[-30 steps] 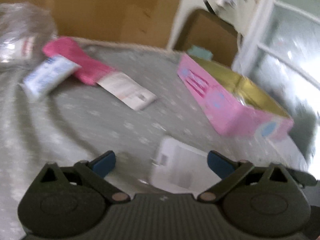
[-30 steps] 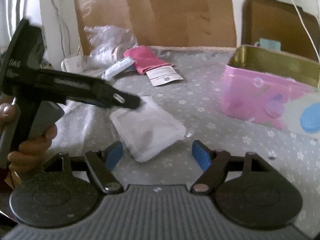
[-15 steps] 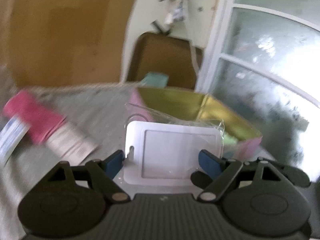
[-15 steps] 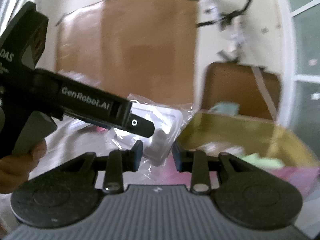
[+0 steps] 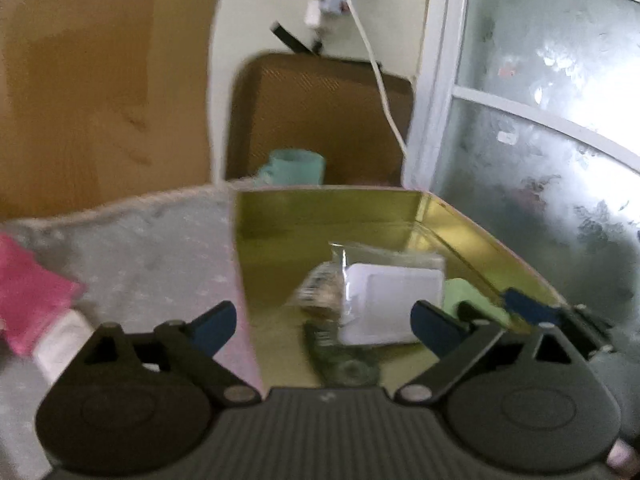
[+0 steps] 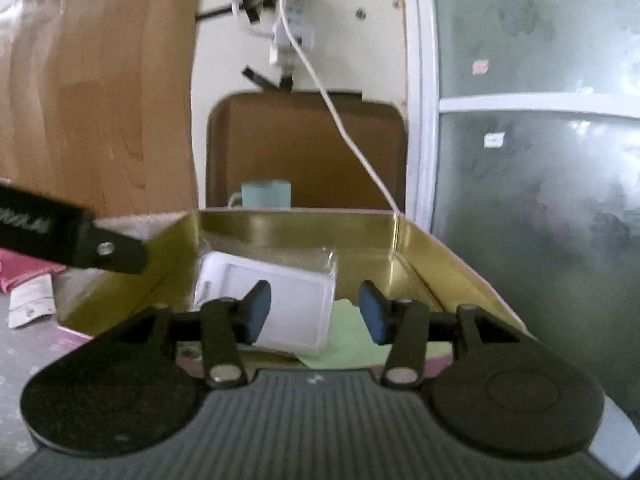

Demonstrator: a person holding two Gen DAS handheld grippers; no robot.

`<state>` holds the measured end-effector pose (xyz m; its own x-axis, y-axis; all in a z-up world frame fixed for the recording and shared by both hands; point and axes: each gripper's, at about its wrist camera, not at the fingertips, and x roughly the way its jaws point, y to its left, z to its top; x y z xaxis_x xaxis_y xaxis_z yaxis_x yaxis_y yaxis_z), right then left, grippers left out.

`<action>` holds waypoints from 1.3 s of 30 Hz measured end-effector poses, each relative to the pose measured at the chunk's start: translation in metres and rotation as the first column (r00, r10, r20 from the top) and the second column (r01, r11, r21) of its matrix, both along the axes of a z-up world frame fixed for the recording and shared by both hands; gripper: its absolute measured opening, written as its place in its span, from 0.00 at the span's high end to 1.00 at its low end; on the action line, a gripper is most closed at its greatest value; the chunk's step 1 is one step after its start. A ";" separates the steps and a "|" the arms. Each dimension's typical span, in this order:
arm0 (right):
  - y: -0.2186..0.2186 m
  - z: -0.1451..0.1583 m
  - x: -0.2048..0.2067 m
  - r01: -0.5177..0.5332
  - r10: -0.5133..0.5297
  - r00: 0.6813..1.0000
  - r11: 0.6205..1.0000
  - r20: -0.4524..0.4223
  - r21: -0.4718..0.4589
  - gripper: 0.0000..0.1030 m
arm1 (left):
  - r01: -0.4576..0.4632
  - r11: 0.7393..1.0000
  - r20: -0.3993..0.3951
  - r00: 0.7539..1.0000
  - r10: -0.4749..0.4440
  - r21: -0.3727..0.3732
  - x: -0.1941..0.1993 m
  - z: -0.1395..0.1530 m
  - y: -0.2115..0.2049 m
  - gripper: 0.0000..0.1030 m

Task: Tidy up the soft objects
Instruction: 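Carry the card holder into the pink tin and open the left gripper, then grasp the white toothpaste tube with the right gripper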

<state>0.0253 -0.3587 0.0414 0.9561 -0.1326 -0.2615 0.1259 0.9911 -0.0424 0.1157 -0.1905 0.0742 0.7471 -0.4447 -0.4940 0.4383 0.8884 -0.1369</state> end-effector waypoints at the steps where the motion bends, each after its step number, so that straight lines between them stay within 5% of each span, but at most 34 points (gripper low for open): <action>1: 0.004 0.001 -0.002 -0.009 0.009 1.000 1.000 0.018 0.012 0.50 | -0.014 1.000 0.026 1.000 0.013 0.008 -0.007 -0.001 0.008 0.05; 7: 0.049 0.005 -0.034 -0.144 0.139 0.985 0.989 0.104 0.040 0.49 | -0.099 0.995 0.062 0.993 0.099 0.001 -0.044 -0.012 0.077 0.05; 12: 0.112 0.002 -0.037 -0.340 0.339 0.938 0.940 0.066 0.003 0.43 | -0.267 0.963 0.040 0.963 0.266 0.042 -0.057 -0.039 0.157 0.04; 15: 0.151 0.000 -0.025 -0.453 0.453 0.891 0.891 -0.005 0.009 0.44 | -0.416 0.905 0.035 0.909 0.414 0.086 -0.059 -0.056 0.211 0.05; 19: 0.194 0.001 0.006 -0.545 0.555 0.827 0.830 -0.084 0.117 0.44 | -0.597 0.799 0.061 0.802 0.594 0.073 -0.066 -0.068 0.270 0.05; 22: 0.224 0.002 0.039 -0.550 0.579 0.805 0.810 -0.131 0.202 0.44 | -0.609 0.787 0.014 0.790 0.613 -0.101 -0.074 -0.064 0.295 0.03; 28: 0.287 -0.010 0.104 -0.517 0.607 0.760 0.781 -0.232 0.349 0.44 | -0.596 0.794 0.056 0.794 0.605 -0.120 -0.080 -0.062 0.293 0.02; 33: 0.303 -0.027 0.138 -0.421 0.633 0.715 0.729 -0.298 0.540 0.44 | -0.626 0.761 0.012 0.771 0.637 -0.170 -0.079 -0.064 0.306 0.02; 39: 0.322 -0.043 0.154 -0.361 0.647 0.692 0.695 -0.321 0.622 0.43 | -0.643 0.737 -0.046 0.759 0.649 -0.209 -0.075 -0.068 0.317 0.02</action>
<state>0.1790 -0.0368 -0.0011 0.5456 0.6082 -0.5765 -0.2975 0.7837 0.5453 0.0404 0.1268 0.0061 0.9035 0.0642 -0.4238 -0.2242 0.9135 -0.3394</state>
